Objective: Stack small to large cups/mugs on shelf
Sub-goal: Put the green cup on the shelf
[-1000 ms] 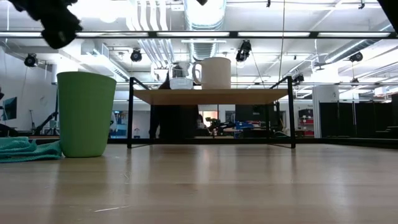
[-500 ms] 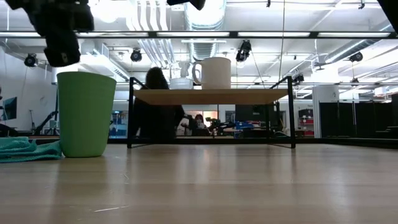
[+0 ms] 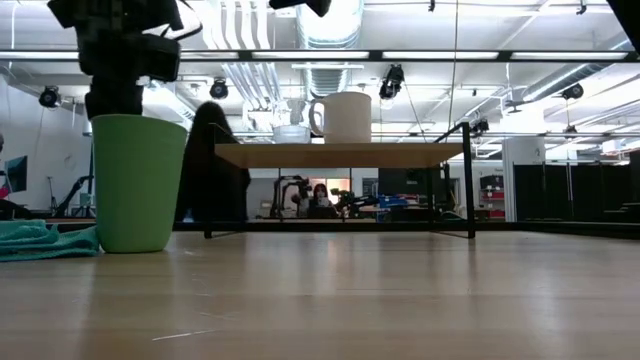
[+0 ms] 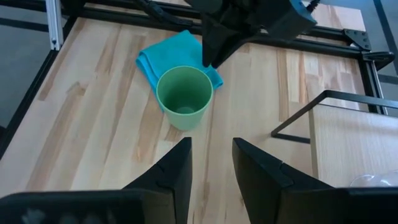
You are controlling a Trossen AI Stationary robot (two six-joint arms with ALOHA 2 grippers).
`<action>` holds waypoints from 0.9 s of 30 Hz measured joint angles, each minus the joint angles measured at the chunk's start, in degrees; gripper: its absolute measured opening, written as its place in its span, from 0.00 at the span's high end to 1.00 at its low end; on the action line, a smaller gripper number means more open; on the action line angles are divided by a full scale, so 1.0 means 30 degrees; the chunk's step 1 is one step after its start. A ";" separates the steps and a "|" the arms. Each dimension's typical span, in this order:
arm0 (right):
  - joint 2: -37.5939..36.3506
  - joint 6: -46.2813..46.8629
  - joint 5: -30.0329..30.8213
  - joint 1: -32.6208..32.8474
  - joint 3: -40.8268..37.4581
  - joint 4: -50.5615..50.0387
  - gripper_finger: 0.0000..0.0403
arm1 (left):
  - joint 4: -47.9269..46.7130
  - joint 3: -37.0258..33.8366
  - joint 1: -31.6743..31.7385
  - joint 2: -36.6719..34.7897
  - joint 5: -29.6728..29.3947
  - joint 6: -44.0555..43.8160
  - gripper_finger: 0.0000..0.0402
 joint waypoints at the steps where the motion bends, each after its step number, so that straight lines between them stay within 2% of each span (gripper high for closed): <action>1: 0.0000 -0.0058 0.0000 0.0000 0.0000 0.0000 0.73 | 0.0204 0.0117 -0.0161 0.0109 -0.0413 -0.0554 0.84; 9: 0.0000 -0.0327 0.0006 0.0000 0.0000 -0.0008 0.73 | 0.0076 0.0832 -0.1747 0.1232 -0.2565 -0.2148 0.84; 17: 0.0000 -0.0329 0.0000 0.0000 0.0000 -0.0022 0.73 | 0.0066 0.0866 -0.3131 0.2858 -0.3447 -0.2627 0.84; 27: 0.0000 -0.0305 0.0000 0.0000 -0.0001 -0.0022 0.73 | 0.0097 0.1418 -0.3339 0.3808 -0.3702 -0.2578 0.84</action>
